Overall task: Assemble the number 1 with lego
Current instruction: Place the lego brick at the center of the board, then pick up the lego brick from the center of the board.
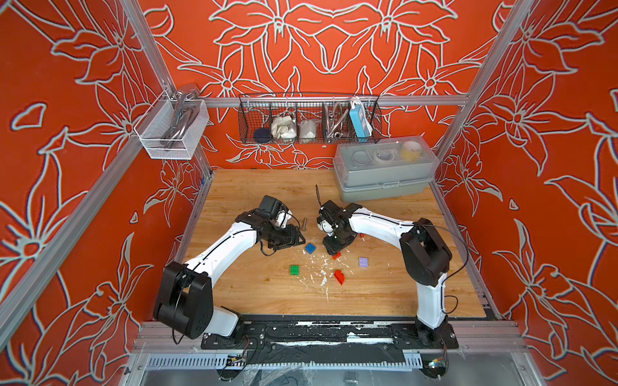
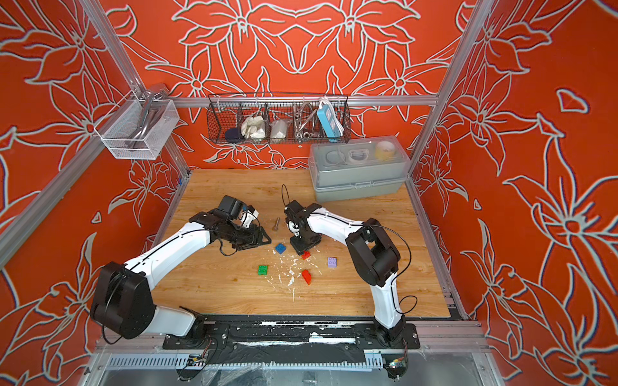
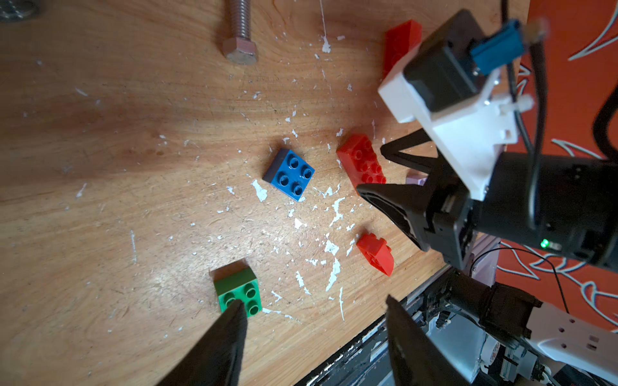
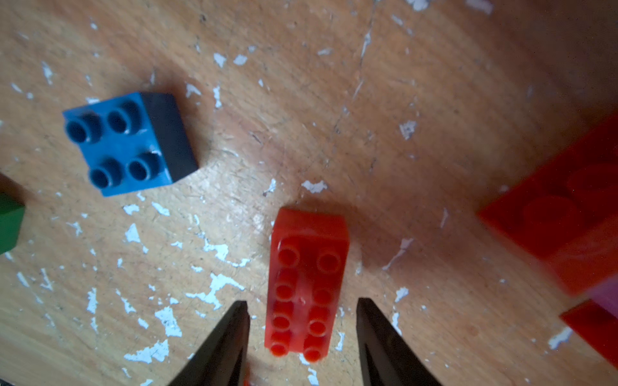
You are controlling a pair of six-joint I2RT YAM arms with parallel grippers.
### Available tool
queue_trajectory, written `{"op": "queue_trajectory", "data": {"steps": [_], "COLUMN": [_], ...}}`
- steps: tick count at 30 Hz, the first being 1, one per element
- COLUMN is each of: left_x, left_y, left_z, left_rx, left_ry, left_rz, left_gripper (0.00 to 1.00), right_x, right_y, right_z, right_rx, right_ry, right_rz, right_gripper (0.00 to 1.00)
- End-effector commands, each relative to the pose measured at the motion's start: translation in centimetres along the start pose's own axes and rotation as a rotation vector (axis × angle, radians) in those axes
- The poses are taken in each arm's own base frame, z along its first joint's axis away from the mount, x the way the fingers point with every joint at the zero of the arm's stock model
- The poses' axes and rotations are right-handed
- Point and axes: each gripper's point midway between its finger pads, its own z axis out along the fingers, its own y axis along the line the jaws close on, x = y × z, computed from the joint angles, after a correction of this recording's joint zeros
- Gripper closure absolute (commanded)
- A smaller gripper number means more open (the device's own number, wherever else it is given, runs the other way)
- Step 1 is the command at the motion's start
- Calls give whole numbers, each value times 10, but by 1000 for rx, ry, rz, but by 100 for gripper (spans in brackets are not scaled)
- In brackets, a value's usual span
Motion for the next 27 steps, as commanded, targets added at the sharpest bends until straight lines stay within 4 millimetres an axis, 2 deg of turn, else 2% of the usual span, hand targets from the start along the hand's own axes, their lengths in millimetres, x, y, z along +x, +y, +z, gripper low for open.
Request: {"op": "queue_trajectory", "data": {"steps": [1, 7, 12, 17, 27], "left_x": [-3, -2, -2, -2, -5], "left_y": [0, 3, 3, 5, 8], "left_z": [-8, -8, -7, -7, -8], "left_rx": [-4, -15, -14, -14, -10], "left_ry": [-32, -31, -24, -26, -30], "left_rz": [12, 6, 0, -7, -30], "left_gripper": [35, 36, 36, 37, 39], "right_x": [-4, -20, -42, -59, -72], "right_y": [13, 32, 40, 47, 60], "right_z": [-23, -21, -14, -7, 12], "right_rx": [10, 27, 38, 23, -36], "right_ry": [-66, -91, -116, -140, -138], "right_rz": [-27, -102, -112, -93, -70], "right_gripper": [49, 49, 39, 35, 39]}}
